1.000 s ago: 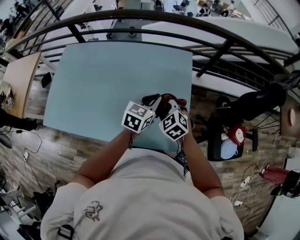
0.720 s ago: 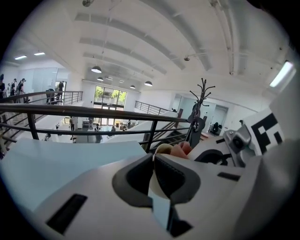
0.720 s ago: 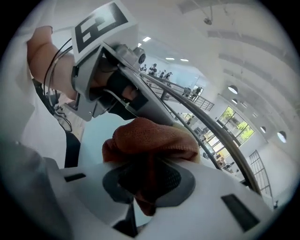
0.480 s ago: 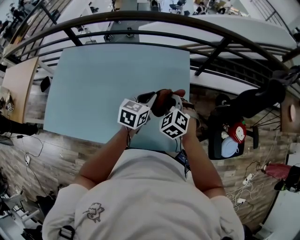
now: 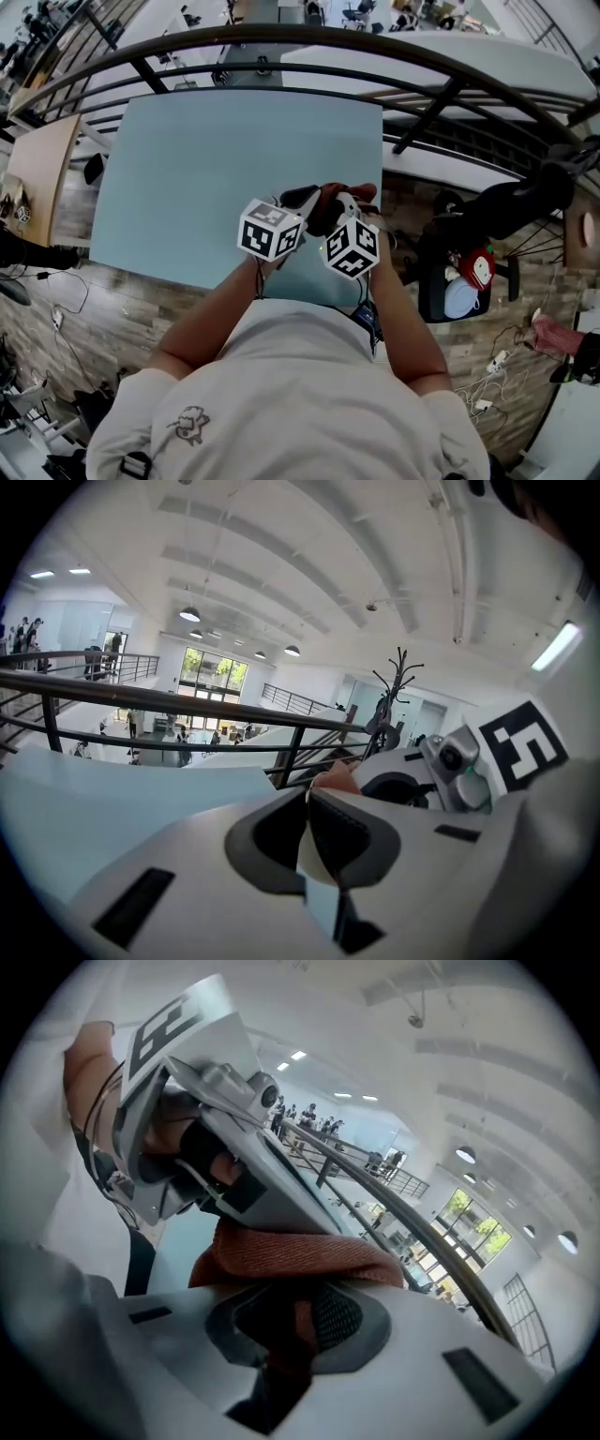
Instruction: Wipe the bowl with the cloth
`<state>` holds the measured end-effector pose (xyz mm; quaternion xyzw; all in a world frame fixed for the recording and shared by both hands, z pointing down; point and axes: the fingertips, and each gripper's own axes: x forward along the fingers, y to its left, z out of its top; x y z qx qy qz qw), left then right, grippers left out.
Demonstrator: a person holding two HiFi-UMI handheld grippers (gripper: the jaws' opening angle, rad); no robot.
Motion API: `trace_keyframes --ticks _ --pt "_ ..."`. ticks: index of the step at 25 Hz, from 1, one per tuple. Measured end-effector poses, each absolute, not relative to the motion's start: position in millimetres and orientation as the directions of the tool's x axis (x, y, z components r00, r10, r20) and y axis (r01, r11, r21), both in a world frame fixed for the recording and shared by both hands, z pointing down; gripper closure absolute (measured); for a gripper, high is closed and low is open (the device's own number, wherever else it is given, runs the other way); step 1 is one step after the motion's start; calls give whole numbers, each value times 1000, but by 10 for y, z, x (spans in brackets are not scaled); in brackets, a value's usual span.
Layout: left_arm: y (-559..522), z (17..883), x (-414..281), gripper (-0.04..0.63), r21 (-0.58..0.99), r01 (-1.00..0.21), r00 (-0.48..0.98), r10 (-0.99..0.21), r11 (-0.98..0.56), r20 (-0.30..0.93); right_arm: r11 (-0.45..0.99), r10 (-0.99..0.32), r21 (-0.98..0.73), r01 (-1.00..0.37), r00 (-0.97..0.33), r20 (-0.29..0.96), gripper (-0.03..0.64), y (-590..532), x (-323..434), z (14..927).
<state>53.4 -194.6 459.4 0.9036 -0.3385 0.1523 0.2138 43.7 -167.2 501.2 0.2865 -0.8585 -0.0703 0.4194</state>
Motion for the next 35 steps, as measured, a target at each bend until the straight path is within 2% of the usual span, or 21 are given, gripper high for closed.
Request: trace_keyframes --ticks 4,9,13,18,24,30,35 --pt "-2011 4562 530 571 255 -688 712 -563 -680 419 867 -491 351 -353 -492 719 557 -1519 336 5097" --pt "-2105 4616 347 572 296 -726 682 -594 -621 425 871 -472 331 -363 -434 768 555 -1512 487 5099" --pt "-2106 4664 313 571 288 -736 670 -594 -613 446 834 -522 386 -395 -336 784 555 -1619 701 5073" --pt "-1998 4707 365 571 314 -719 686 -562 -620 462 757 -618 470 -454 -262 742 555 -1858 883 4936" --pt "-1937 4584 516 569 374 -681 730 -542 -630 416 794 -582 440 -419 -320 747 555 -1837 696 5018" --pt "-1953 4431 564 568 345 -665 744 -546 -662 385 854 -507 372 -364 -420 753 555 -1658 432 5066" --pt "-2049 4419 449 572 319 -689 721 -575 -650 386 869 -482 369 -329 -403 778 557 -1564 449 5083"
